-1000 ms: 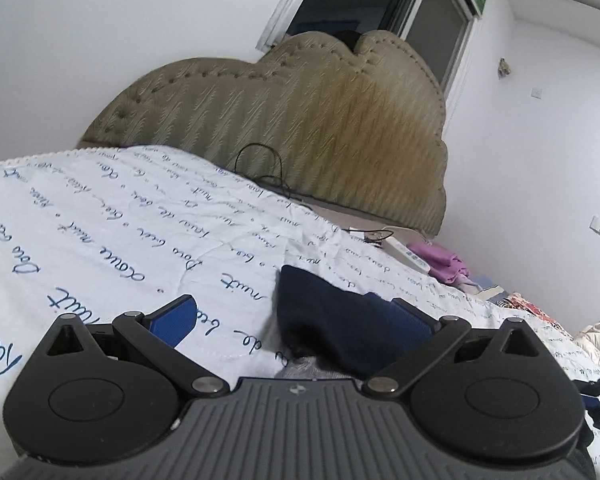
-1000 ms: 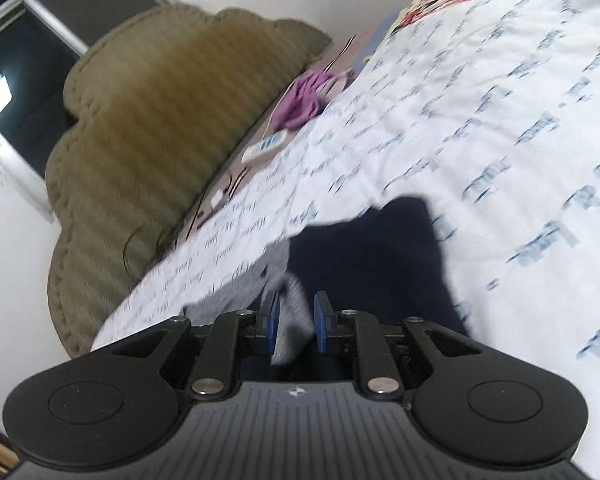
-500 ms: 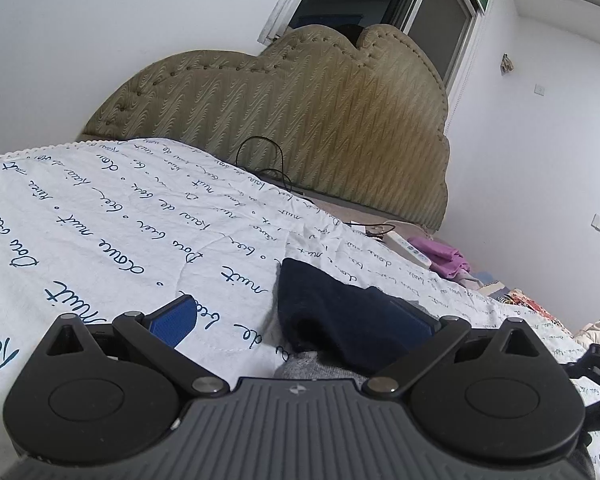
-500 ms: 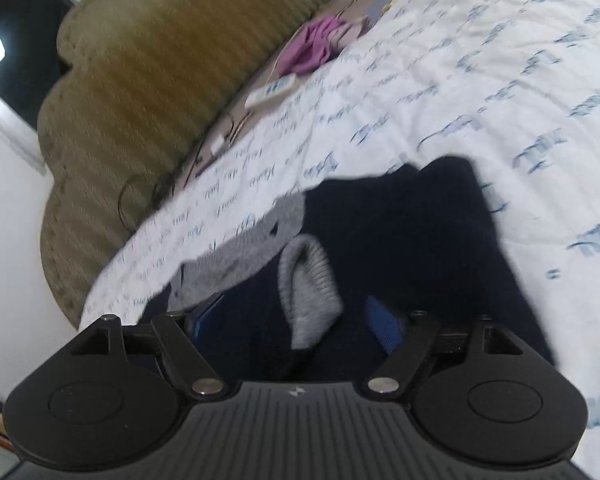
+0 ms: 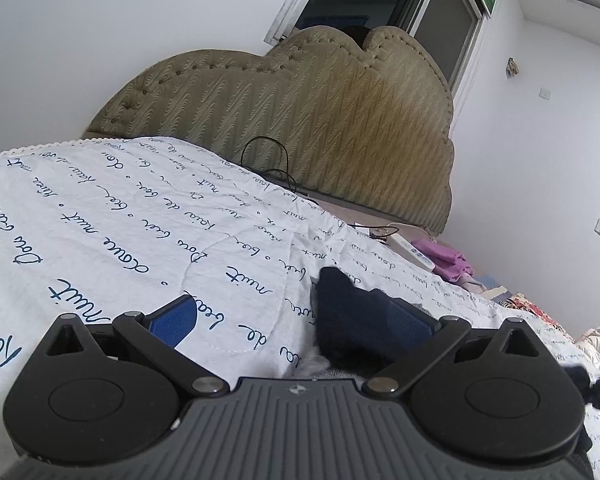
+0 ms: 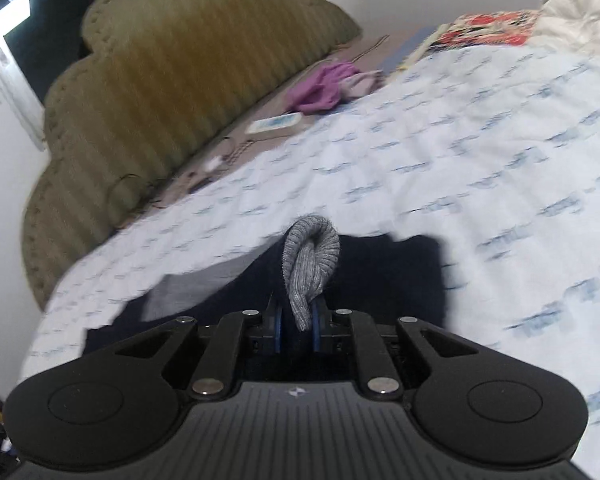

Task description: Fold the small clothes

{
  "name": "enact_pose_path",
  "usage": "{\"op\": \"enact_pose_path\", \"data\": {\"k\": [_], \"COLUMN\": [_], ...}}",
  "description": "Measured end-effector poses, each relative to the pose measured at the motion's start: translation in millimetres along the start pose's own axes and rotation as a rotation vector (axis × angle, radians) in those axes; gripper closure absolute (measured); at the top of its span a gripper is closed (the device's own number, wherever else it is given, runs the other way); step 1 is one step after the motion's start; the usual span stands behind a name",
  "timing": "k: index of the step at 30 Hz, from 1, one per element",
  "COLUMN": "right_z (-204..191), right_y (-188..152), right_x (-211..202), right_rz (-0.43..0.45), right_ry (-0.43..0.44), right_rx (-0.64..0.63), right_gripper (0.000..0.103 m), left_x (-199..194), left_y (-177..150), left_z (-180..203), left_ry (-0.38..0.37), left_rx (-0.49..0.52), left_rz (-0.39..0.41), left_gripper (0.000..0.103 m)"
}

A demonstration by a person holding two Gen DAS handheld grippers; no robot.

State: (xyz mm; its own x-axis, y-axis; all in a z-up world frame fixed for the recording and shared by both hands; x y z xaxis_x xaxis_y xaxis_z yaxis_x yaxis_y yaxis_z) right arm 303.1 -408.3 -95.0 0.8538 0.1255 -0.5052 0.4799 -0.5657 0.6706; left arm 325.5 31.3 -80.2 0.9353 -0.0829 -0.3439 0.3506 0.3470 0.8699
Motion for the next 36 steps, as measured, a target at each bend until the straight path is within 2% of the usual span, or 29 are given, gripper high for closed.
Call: {"op": "enact_pose_path", "data": {"k": [2,4,9,10,12,13,14,15,18,21,23,25,28,31,33,36], "right_z": [23,36,35,33,30,26,23,18,3,-11,-19,-27,-38,-56,-61,-56], "right_y": [-3,-9,-25,-23,-18,-16,-15,-15,-28,-60,-74,-77,-64,-53,-51,-56], "right_x": [3,6,15,12,-3,-14,-28,-44,-89,-127,-137,-134,-112,-73,-48,-10], "right_rz": [-0.025,-0.035,-0.049,-0.038,-0.016,-0.004,0.009,0.024,0.036,0.027,0.022,0.009,0.019,0.019,0.017,-0.026], "right_ry": [-0.059,-0.076,-0.131,-0.125,-0.096,-0.079,-0.066,-0.050,0.037,0.082,0.063,0.022,-0.010,-0.021,-0.048,-0.093], "right_rx": [0.018,0.034,-0.035,-0.024,0.020,0.029,0.024,0.008,-0.035,-0.111,-0.193,-0.276,-0.272,-0.271,-0.272,-0.282], "right_gripper": [0.090,0.090,0.086,0.083,0.059,0.051,0.037,0.035,0.035,0.035,0.035,0.035,0.034,0.030,0.030,0.030], "left_x": [0,0,7,7,9,10,12,13,13,9,6,-2,-13,-10,5,30], "left_y": [0,-1,-4,-4,-3,-3,-4,-4,-5,-6,-4,1,0,-12,-27,-56], "left_z": [1,2,1,-1,-7,-10,-13,-14,-14,-5,12,36,84,131,149,156], "left_ry": [-0.002,-0.003,-0.011,-0.013,-0.016,-0.011,-0.002,0.006,0.029,0.078,0.118,0.161,0.097,0.052,0.049,0.077], "left_rx": [0.007,0.011,0.006,-0.006,-0.043,-0.061,-0.074,-0.080,-0.061,0.026,0.142,0.251,0.327,0.450,0.514,0.596], "left_rz": [0.002,0.003,-0.025,-0.028,-0.028,-0.033,-0.041,-0.046,-0.048,-0.041,-0.046,-0.015,0.004,0.046,0.031,-0.027], "left_gripper": [0.001,0.001,0.001,0.001,0.001,0.001,0.001,0.001,0.001,0.001,0.002,0.002,0.000,0.000,0.000,0.000]}}
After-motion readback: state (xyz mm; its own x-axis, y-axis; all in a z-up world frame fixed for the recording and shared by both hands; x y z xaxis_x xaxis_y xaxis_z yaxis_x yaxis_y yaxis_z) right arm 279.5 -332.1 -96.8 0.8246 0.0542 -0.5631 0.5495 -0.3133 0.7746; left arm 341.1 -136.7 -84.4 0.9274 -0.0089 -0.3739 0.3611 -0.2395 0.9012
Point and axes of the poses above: each gripper's, at about its wrist camera, not at the fingertips, and x roughly the way its jaws point, z to its right, y to its top, the point moved 10 cm from there along x, roughly the way its jaws point, and after that the axes turned 7 degrees about y, right-handed, at the moved point
